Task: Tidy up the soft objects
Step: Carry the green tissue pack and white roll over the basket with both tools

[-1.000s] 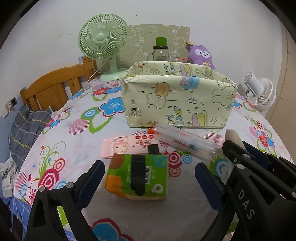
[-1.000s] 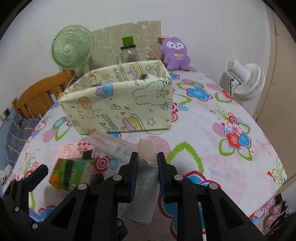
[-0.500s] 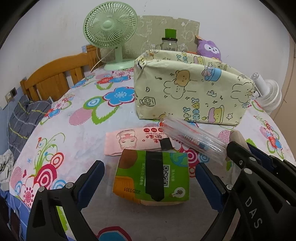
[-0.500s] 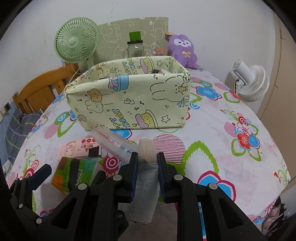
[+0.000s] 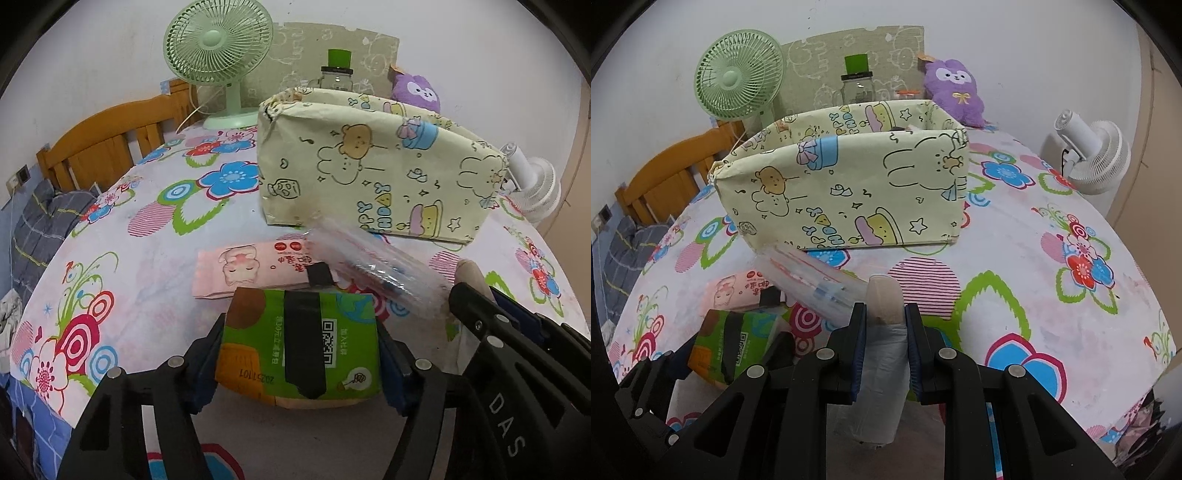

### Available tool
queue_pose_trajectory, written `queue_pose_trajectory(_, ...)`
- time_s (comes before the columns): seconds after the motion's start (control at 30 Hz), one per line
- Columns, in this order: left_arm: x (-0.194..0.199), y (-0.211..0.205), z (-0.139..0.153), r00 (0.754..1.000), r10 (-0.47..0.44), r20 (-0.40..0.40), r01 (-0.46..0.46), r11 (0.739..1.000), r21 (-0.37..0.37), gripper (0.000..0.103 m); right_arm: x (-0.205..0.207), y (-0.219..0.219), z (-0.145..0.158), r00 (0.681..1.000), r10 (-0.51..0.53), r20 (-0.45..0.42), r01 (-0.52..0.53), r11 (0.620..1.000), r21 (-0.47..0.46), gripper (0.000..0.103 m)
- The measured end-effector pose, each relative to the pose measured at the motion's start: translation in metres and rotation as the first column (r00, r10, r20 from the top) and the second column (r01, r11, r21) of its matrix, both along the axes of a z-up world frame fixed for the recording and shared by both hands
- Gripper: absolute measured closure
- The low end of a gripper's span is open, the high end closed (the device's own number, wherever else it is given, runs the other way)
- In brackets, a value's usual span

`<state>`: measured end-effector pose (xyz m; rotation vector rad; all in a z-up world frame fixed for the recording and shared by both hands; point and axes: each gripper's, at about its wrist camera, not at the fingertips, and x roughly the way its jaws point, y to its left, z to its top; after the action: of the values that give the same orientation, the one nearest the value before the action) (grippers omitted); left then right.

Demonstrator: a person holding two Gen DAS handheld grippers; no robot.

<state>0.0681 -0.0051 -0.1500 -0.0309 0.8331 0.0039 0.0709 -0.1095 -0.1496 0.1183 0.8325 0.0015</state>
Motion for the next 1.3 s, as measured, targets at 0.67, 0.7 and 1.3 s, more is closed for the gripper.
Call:
queue_pose_trajectory(0.67,-0.018,-0.022,0.042,0.996,-0.020,0.092,0.020,1.000,0.002,0.031,-0.022,-0.026,0.039,0.995,-0.027,0.097,0.022,0.999,0.050,0.079)
queue_pose_trajectory(0.7,-0.019,-0.023,0.046,0.995,-0.021,0.099,0.021,1.000,0.002,0.031,-0.023,-0.027,0.042,0.994,-0.027,0.105,0.022,0.999,0.050,0.079)
queue_pose_trajectory(1.3,-0.022,-0.029,0.102,0.980,-0.029,0.199,0.030,1.000,0.001,0.031,-0.028,-0.036,0.100,0.978,-0.016,0.210,0.002,0.998,0.064,0.079)
